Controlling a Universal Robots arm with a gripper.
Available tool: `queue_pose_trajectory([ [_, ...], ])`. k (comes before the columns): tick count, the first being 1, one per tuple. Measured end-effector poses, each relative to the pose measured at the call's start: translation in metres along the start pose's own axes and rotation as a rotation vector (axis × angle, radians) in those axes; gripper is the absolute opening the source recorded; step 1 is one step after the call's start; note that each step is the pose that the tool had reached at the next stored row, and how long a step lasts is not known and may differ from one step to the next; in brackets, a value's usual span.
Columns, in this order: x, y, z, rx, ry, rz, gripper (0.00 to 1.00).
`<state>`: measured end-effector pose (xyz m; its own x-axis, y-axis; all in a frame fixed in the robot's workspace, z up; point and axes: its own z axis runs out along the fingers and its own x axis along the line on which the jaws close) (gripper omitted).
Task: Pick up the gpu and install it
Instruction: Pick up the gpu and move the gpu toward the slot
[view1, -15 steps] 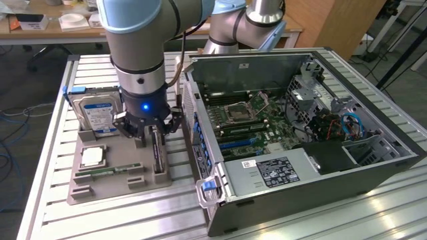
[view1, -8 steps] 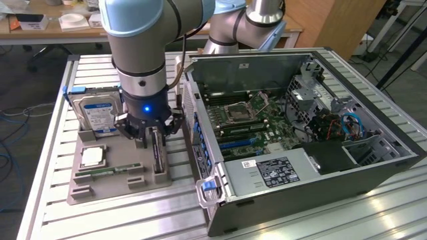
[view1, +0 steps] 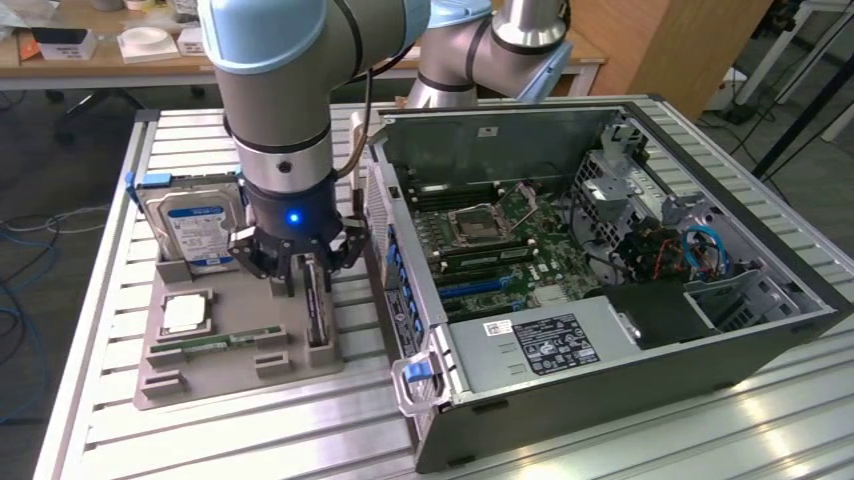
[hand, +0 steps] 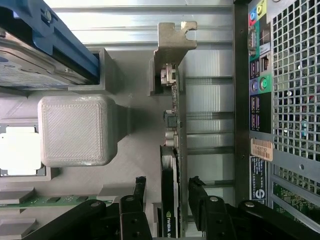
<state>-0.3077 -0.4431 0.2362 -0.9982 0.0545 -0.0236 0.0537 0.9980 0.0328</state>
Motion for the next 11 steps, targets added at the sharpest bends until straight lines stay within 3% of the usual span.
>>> queue_pose_trajectory([
  [3, 0.0, 0.0, 0.0, 0.0, 0.0, 0.0, 0.46],
  [4, 0.0, 0.0, 0.0, 0.0, 0.0, 0.0, 0.39],
  [11, 0.0, 0.0, 0.0, 0.0, 0.0, 0.0, 0.39],
])
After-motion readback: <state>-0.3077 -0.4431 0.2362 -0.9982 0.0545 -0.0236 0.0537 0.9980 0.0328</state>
